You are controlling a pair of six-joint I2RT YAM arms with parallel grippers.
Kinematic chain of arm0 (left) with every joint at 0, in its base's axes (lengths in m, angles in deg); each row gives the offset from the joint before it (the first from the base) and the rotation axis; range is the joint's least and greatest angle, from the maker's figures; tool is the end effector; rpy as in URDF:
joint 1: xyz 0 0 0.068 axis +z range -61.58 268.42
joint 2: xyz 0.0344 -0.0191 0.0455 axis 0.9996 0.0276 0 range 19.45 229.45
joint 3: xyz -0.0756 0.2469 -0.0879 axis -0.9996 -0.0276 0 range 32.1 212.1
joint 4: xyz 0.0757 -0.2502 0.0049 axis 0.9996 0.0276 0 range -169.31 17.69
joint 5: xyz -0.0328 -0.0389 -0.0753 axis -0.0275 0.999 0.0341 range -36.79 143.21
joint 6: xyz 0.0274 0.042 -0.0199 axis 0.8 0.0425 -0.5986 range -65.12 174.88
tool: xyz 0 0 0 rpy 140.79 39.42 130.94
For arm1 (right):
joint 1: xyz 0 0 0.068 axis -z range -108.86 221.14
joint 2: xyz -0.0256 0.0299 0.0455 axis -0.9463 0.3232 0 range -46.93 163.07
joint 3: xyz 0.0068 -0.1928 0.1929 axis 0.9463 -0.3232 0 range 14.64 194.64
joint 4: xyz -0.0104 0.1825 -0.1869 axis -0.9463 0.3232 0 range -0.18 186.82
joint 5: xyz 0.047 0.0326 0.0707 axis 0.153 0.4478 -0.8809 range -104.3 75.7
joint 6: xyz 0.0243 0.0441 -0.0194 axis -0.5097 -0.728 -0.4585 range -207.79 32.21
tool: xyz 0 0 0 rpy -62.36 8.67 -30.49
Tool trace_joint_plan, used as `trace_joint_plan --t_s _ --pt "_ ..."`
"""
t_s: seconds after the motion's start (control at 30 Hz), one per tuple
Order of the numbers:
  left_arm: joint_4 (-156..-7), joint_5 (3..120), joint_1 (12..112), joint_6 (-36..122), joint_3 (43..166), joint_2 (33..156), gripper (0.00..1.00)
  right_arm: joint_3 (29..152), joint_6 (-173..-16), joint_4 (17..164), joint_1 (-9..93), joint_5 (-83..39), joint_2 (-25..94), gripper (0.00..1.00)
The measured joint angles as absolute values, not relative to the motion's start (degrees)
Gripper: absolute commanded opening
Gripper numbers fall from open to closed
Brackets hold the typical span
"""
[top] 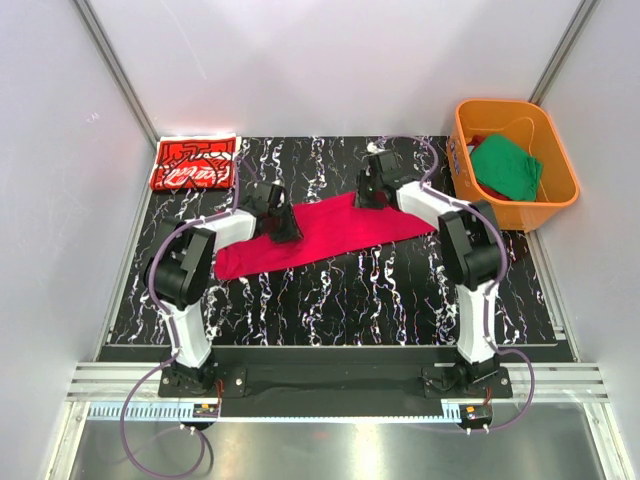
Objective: Fold and stack the t-shirts
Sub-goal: Fold the tshirt
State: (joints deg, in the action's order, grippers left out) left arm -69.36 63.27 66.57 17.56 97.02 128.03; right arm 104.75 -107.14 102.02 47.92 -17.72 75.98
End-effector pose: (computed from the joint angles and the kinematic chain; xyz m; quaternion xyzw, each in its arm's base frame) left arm 0.3574 -0.1499 0.1502 -0.1002 0.9414 -0.2260 0.2294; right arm 0.4396 0.1910 0.1753 -0.0426 0.9226 0.1644 0.3463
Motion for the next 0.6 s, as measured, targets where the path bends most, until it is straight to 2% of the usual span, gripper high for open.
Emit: trace_joint_plan --t_s 0.17,0.33,0.6 --pt "-69.5 63.3 66.4 17.6 95.4 126.8 0.31 96.7 -107.0 103.0 51.5 -16.7 68.2 0.43" --pt "-69.3 63.0 66.2 18.0 94.6 126.0 0.32 93.7 -107.1 103.5 57.1 -16.0 67.0 0.47" --pt "-62.1 60.0 64.8 19.6 94.3 122.3 0.43 92.9 -107.6 108.0 58.5 -12.8 67.1 0.50"
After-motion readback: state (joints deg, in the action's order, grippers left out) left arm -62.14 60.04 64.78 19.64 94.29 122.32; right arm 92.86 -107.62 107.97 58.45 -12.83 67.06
